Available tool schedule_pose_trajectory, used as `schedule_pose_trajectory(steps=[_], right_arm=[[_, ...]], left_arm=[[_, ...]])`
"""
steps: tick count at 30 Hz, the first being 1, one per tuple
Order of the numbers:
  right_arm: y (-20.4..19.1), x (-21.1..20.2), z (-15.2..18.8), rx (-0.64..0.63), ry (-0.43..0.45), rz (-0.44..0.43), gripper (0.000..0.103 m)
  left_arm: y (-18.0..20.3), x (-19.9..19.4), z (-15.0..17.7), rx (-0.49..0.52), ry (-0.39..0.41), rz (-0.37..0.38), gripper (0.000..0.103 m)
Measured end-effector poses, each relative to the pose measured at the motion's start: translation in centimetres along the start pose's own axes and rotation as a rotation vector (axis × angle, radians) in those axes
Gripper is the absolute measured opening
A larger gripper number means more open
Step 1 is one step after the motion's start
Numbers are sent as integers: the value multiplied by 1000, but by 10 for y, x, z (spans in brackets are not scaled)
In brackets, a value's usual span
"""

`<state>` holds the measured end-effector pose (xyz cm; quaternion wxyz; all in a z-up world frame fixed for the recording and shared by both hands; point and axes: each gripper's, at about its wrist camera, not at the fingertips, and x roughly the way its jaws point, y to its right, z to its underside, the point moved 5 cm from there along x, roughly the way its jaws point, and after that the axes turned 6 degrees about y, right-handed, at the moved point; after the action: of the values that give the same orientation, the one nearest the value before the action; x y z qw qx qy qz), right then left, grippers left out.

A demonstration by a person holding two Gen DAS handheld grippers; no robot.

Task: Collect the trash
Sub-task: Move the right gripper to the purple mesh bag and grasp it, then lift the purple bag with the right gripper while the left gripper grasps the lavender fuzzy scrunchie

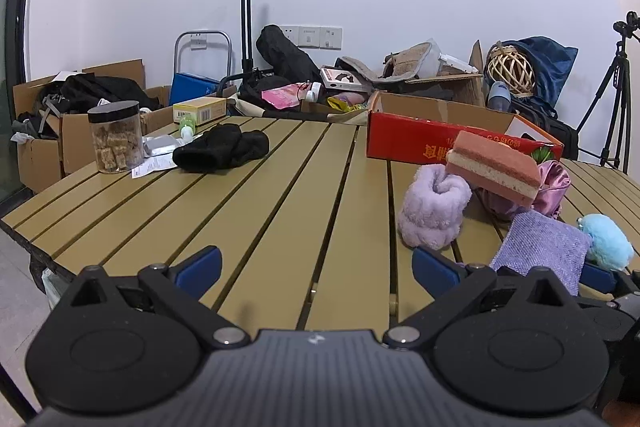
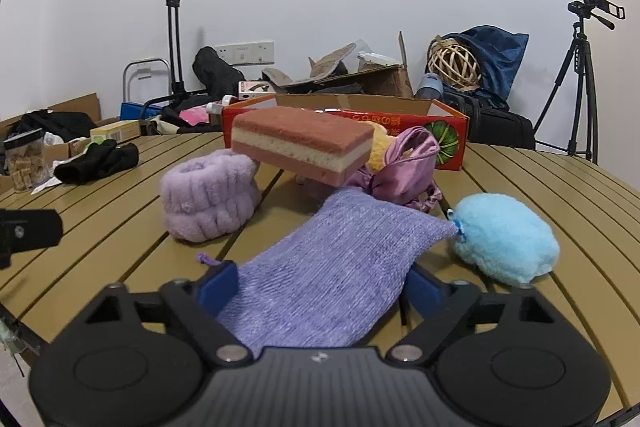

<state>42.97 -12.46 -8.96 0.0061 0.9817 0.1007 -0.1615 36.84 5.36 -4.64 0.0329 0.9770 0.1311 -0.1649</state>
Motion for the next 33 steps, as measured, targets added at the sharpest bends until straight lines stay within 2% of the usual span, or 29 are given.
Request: schedule_pose_trajectory(steps=[2, 4, 5, 8, 12, 21, 28, 33], right_arm=[[-1, -1, 0, -8, 4, -2, 75], [-2, -3, 0, -12, 10, 2, 60], [-1, -3, 0, -18, 8, 12, 45], [1, -2, 1, -11, 5, 11, 40], [-1, -5, 1, -17, 13, -5, 23], [14, -20, -7, 62, 58, -47, 11], [46, -43, -24, 119, 154, 6, 9], [80, -48, -30, 179, 177, 56, 9]], left_arm=[[1, 0, 0, 5, 3, 2, 103], [1, -1, 1, 10, 4, 1, 103], [1, -1, 1, 10, 4, 1, 103], [0, 0, 1, 7, 0, -1, 103], [0, 0, 1, 6, 1, -3, 103], [2, 3, -2, 1, -2, 15, 103], [23, 11, -6, 13, -16, 62, 103], [42, 19, -6, 45, -20, 97, 103]])
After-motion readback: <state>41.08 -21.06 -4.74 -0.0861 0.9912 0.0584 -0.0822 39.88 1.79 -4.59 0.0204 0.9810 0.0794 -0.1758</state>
